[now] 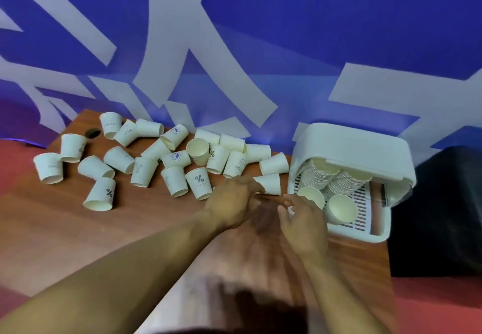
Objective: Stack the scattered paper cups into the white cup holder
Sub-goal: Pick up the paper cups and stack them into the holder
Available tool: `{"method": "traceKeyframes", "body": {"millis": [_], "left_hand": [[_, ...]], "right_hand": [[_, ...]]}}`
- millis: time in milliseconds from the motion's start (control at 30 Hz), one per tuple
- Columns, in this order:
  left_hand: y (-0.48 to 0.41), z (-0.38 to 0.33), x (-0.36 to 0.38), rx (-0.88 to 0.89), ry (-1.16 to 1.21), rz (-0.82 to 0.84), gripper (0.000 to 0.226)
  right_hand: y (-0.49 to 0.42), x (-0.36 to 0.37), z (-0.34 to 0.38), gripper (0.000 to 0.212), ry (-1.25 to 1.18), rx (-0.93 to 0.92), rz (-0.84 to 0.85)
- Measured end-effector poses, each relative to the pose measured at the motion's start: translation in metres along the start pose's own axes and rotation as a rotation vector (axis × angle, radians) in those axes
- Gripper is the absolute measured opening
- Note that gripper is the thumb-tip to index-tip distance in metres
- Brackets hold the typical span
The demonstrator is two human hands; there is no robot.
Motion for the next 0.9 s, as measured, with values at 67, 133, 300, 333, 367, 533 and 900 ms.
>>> {"method": "traceKeyframes", "body": {"millis": [67,133,300,333,367,533,900], "left_hand": [[0.02,0.013,-0.017,-0.04,0.009,-0.034,0.023],[0.04,0.03,-0.036,-0.101,0.031,-0.083,0.024],[0.093,0.066,-0.082,-0.207,0.064,-0.205,0.03],[0.105,0.075,-0.09,-0.237,0.062,-0.225,0.031],[0.115,0.084,-0.096,-0.263,0.061,-0.244,0.032],[0.159,0.125,-0.115,-0.354,0.106,-0.304,0.033],[0.173,0.19,-0.157,-0.28,0.185,-0.335,0.033]], "right_hand": [[0.003,0.005,0.039,0.025,-0.011,-0.072,0.035],[0.007,0.008,0.082,0.027,0.003,-0.159,0.054],[0.021,0.011,0.173,0.03,-0.074,-0.322,0.089],[0.024,0.013,0.187,0.031,-0.057,-0.353,0.095],[0.027,0.014,0.199,0.031,-0.038,-0.376,0.107],[0.046,0.017,0.244,0.034,0.045,-0.458,0.129],[0.045,0.045,0.316,0.028,0.142,-0.442,0.149]]}}
Point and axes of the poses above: each hand's wrist, its own y-axis away from the middle knuckle, its own x-axis out of the palm, z = x × y, the point moved 9 cm from there along -y, towards the middle knuckle, and after that the axes turned 12 degrees about y, right-handed, at the moved point
